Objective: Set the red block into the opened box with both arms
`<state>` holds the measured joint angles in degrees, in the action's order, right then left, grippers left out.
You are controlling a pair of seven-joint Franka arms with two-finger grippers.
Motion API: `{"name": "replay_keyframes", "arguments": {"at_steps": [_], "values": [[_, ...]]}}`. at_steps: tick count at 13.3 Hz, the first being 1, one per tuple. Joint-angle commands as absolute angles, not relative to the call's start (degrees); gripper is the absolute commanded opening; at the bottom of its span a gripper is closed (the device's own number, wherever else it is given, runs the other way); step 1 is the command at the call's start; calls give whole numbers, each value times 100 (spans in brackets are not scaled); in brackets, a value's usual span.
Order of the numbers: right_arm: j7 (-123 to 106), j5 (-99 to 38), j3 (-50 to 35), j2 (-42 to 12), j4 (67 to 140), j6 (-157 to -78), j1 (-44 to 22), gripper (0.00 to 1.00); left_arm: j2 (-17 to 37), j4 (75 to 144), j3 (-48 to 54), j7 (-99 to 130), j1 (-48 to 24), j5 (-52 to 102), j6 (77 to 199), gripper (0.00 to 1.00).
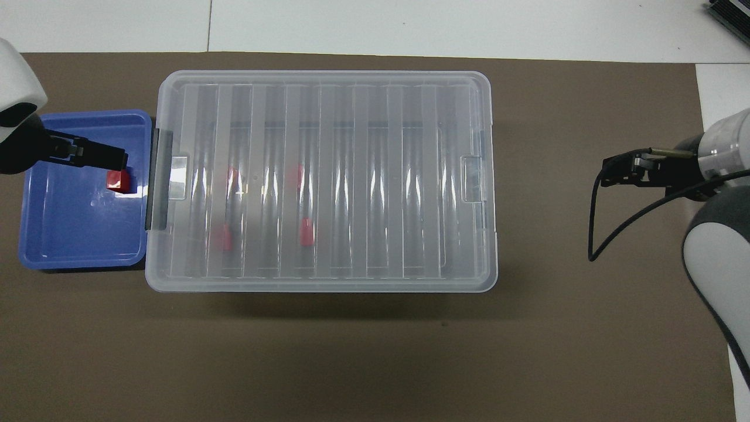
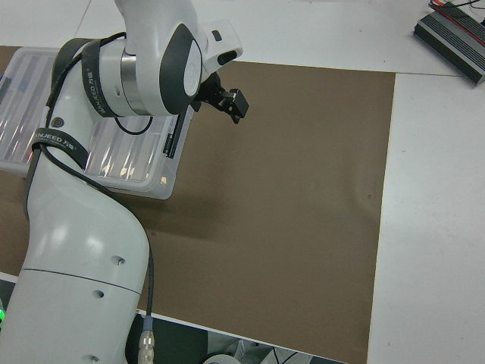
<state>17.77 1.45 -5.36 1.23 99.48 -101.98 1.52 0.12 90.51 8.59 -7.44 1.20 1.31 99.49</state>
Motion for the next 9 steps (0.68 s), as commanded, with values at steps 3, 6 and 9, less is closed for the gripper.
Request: {"name": "replay_keyframes", "arguments": {"at_steps": [3, 6, 9], "values": [[2144, 141, -571, 308, 10459, -10749, -237, 100, -123, 9202, 888, -721, 185, 193, 9940, 100], [2284, 158, -580, 194, 10468, -10916, -474, 100, -123, 9202, 888, -721, 185, 193, 9940, 100], [2698, 158, -580, -8, 10485, -11241, -737, 100, -123, 9193, 888, -721, 185, 193, 9940, 100]]}}
